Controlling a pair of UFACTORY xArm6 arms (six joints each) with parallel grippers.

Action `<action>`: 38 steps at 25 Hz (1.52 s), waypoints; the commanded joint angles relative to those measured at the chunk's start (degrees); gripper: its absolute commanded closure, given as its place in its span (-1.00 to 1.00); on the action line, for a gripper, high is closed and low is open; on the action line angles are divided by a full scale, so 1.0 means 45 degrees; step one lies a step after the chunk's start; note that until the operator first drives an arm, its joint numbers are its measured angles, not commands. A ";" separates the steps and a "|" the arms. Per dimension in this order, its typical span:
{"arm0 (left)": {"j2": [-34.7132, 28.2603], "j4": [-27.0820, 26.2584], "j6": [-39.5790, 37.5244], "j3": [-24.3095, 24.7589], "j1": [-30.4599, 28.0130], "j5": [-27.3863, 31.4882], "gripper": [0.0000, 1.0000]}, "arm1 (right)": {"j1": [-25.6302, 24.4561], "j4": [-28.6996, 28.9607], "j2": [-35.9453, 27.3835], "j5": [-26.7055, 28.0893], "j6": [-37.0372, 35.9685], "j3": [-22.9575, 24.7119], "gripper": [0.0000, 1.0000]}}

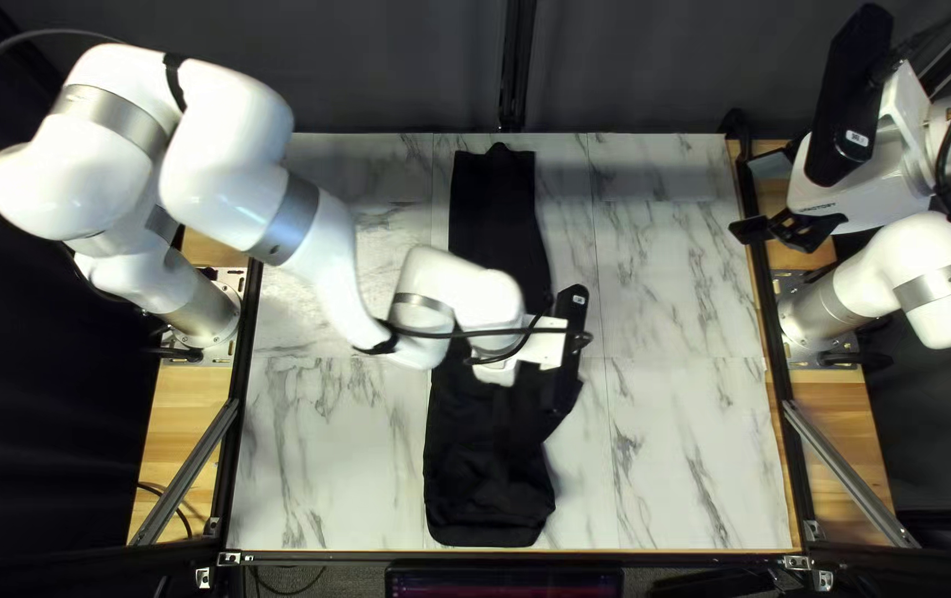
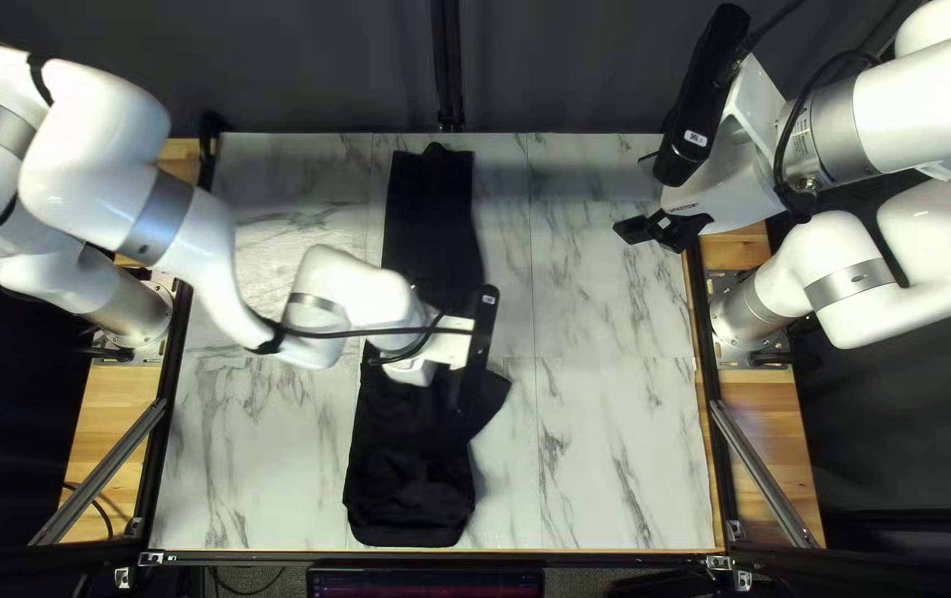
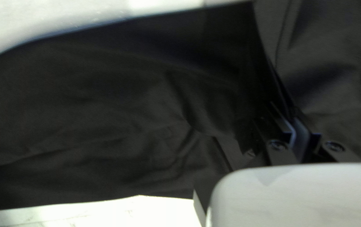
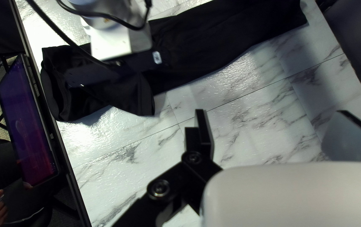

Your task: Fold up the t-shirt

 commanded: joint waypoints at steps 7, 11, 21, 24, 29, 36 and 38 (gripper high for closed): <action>-0.1305 0.1304 -0.1564 0.1062 -0.0445 0.0223 1.00 | 0.0000 0.0000 0.0000 0.0000 0.0000 0.0000 -1.00; -0.1754 0.1816 -0.2299 0.1683 -0.0582 0.0091 1.00 | 0.0000 0.0000 0.0000 0.0000 0.0000 0.0000 -1.00; -0.1132 0.1776 -0.2084 0.2077 0.0307 -0.1059 1.00 | 0.0000 0.0000 0.0000 0.0000 0.0000 0.0000 -1.00; -0.0777 0.1591 -0.1745 0.1394 0.0374 -0.0552 -1.00 | 0.0000 0.0000 0.0000 0.0000 0.0000 0.0000 -1.00; -0.0888 0.2673 -0.1945 0.0463 0.0109 0.0646 -1.00 | 0.0000 0.0000 0.0000 0.0000 0.0000 0.0000 -1.00; 0.0348 0.3621 -0.1428 -0.1609 -0.0300 0.1789 -1.00 | 0.0000 0.0000 0.0000 0.0000 0.0000 0.0000 -1.00; 0.1001 0.3121 -0.0561 -0.2180 -0.0100 0.1701 -1.00 | 0.0000 0.0000 0.0000 0.0000 0.0000 0.0000 -1.00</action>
